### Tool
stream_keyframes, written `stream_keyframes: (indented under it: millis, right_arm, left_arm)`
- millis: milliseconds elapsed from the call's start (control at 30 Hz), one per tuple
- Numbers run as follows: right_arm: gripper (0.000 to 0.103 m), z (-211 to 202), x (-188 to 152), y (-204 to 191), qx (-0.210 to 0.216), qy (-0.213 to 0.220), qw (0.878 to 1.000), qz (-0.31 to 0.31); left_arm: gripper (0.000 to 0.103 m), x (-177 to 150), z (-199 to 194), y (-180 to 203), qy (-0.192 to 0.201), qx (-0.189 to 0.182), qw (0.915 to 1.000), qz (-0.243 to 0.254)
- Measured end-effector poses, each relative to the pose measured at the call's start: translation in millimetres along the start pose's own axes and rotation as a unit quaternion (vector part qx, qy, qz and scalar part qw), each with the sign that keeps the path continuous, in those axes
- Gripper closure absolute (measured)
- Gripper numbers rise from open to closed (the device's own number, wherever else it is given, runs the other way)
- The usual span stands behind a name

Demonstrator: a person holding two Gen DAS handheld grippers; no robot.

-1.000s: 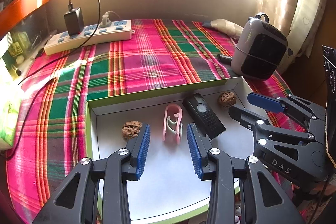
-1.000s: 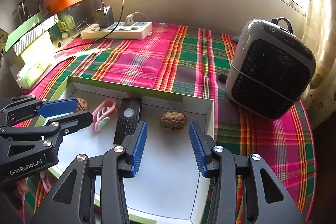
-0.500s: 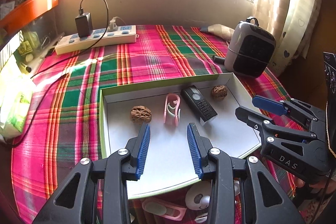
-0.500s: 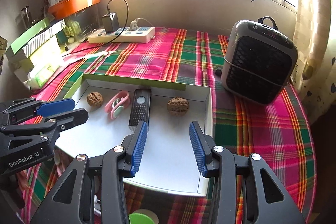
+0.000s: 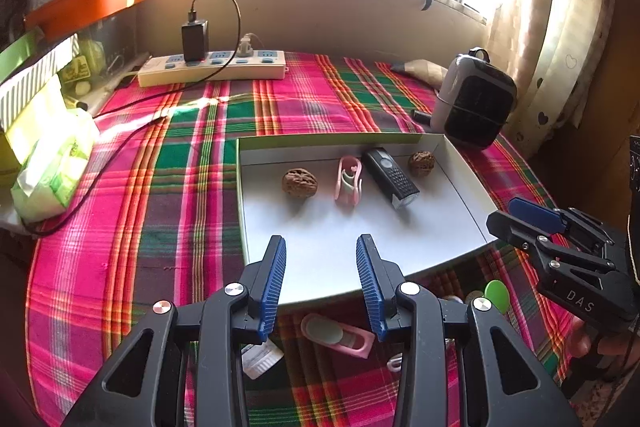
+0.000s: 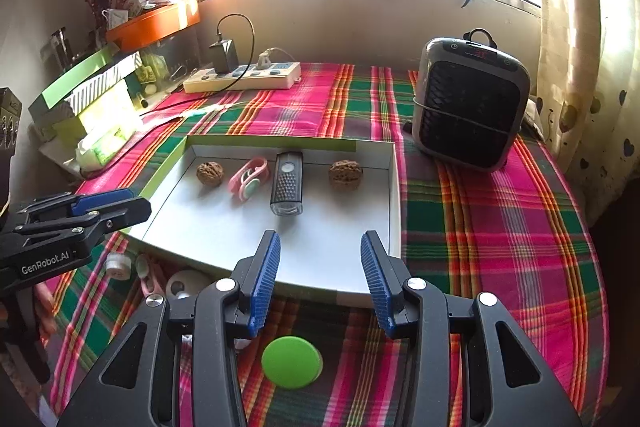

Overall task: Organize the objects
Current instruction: 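Withdraw both open tools from the box toward the items on the table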

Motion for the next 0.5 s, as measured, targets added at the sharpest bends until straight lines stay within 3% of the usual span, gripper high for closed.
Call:
stream_keyframes:
  millis: [267,367,500]
  right_arm:
    - [0.059,-15,-15,-5,0.008,0.011,1.000,0.008]
    - [0.050,-20,-22,-4,0.006,0.012,1.000,0.014]
    - [0.048,-27,-29,-5,0.007,0.016,1.000,0.014]
  left_arm:
    - [0.068,-17,-15,-18,0.010,0.001,0.9998,-0.015]
    - [0.068,-26,-17,-28,0.004,0.007,0.9997,-0.025]
    - [0.067,-37,-20,-40,-0.001,0.009,0.9992,-0.039]
Point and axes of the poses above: each gripper's, at about its wrist camera, not at the fingertips, and z roughly the way its jaws point, y to its right, x to its top, the point moved 1 cm from there along z, roughly the way its jaws point, and after that the axes turned 5 degrees about -z, right-handed, at the moved point
